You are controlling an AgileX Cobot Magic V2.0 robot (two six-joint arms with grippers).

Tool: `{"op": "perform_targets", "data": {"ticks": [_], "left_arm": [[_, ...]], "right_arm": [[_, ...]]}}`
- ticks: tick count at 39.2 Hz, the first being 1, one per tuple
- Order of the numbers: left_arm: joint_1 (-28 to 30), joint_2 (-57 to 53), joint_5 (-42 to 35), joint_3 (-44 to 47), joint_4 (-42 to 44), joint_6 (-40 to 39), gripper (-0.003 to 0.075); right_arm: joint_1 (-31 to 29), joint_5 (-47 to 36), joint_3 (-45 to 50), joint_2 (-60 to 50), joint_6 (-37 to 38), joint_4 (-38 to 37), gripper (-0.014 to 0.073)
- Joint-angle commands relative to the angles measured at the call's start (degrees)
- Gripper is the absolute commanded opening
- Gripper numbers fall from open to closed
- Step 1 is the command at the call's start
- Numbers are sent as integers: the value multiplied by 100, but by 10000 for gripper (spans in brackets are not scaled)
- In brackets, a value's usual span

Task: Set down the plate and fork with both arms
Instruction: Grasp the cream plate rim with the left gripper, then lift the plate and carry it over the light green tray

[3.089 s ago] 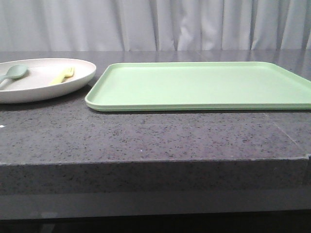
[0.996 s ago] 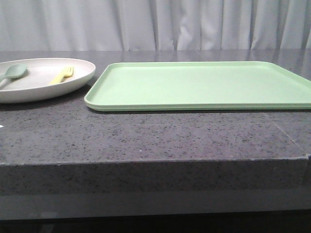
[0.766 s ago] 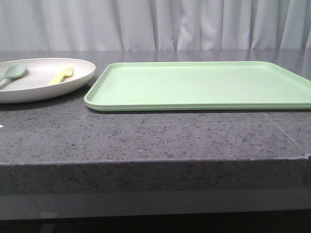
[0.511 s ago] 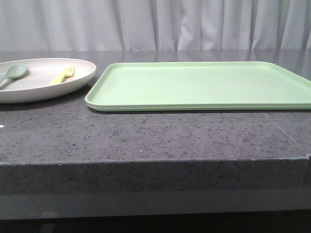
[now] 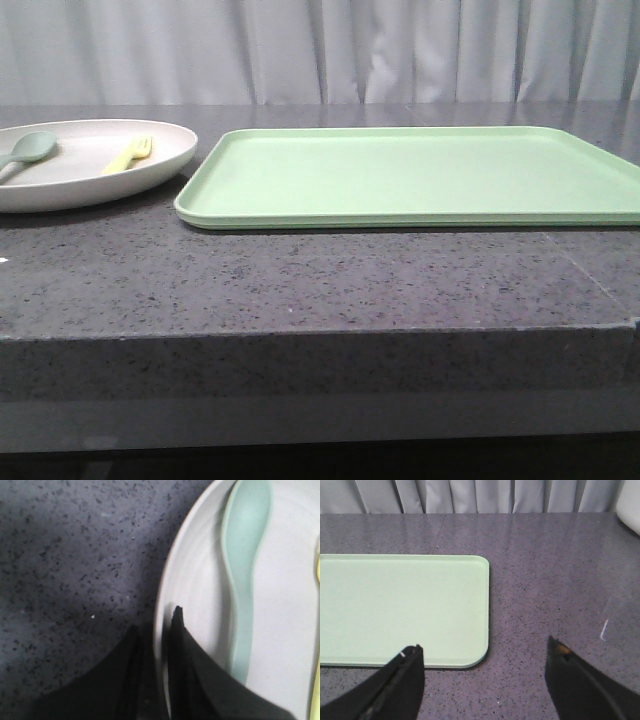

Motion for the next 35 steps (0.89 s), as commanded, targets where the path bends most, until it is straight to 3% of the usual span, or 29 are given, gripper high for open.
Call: {"op": "perform_targets", "data": {"ticks": [1, 9, 18, 35], "left_arm": [[-3, -198, -46, -162, -245, 21, 72], [-3, -198, 277, -387, -278, 21, -20], [-200, -219, 532, -752, -322, -184, -18], [-1642, -274, 113, -1346, 0, -1580, -18]], "right_arm": [[-18, -441, -192, 85, -58, -29, 537], [-18, -441, -192, 85, -58, -29, 537], [-18, -436, -192, 85, -58, -29, 538], [-18, -436, -192, 85, -58, -29, 538]]}}
